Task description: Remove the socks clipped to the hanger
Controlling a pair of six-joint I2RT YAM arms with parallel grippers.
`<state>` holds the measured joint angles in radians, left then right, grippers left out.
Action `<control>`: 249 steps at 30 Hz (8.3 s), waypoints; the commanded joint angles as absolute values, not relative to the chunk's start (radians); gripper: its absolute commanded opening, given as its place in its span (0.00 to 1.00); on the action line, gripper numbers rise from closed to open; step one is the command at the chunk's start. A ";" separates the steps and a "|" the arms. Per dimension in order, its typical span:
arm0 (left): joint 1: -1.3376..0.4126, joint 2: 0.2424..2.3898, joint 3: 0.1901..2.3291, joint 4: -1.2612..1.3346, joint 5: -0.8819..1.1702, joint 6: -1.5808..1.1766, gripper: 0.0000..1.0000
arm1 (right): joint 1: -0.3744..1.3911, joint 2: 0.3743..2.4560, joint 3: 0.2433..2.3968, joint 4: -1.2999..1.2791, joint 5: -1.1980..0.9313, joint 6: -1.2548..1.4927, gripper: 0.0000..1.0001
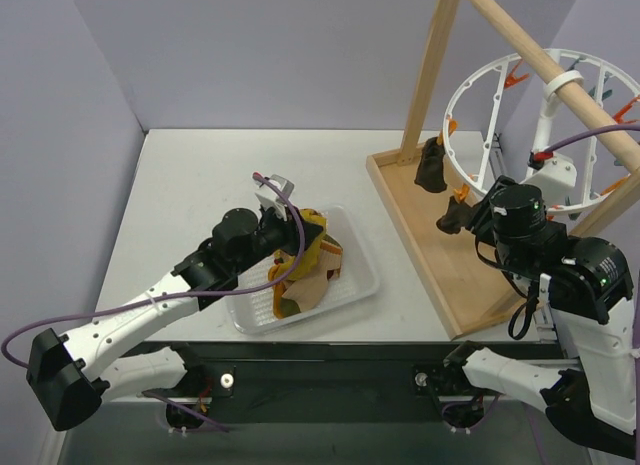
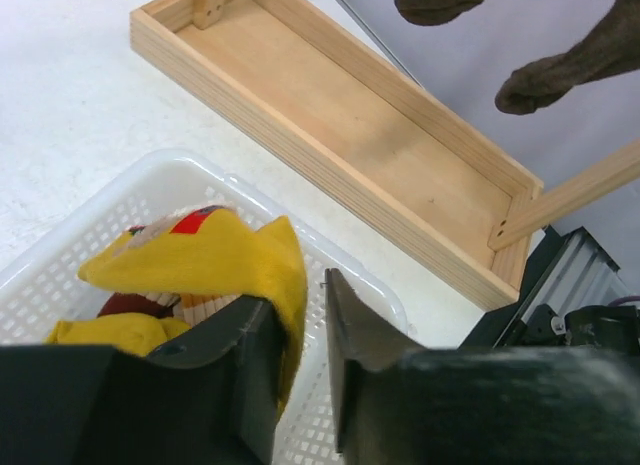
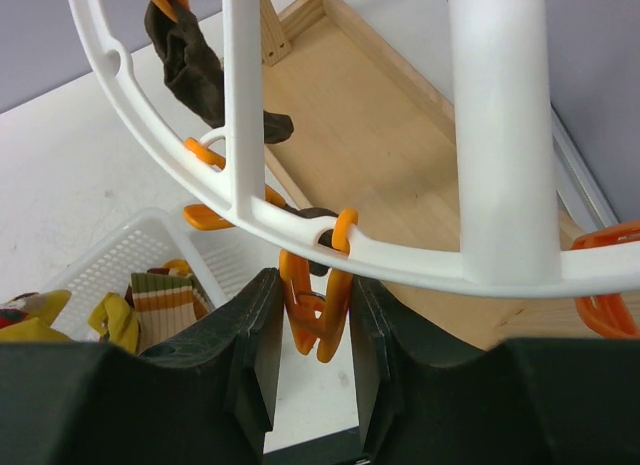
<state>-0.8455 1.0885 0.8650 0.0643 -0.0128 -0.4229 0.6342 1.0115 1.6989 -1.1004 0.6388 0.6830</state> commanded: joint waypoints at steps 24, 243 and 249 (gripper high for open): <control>-0.847 1.166 1.058 -0.224 -0.170 -0.365 0.90 | 0.626 0.966 1.637 -1.037 0.607 0.667 0.00; -0.934 1.907 1.338 1.158 0.480 -0.753 0.00 | 0.620 0.793 1.618 -0.992 0.360 0.595 0.29; -0.942 1.836 1.253 1.166 0.517 -0.782 0.00 | 0.620 0.802 1.657 -1.034 0.325 0.594 0.51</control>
<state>-0.9325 1.9110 1.2919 1.0969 0.4622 -0.7422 0.6212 0.7956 1.6306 -0.9726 0.3622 0.5972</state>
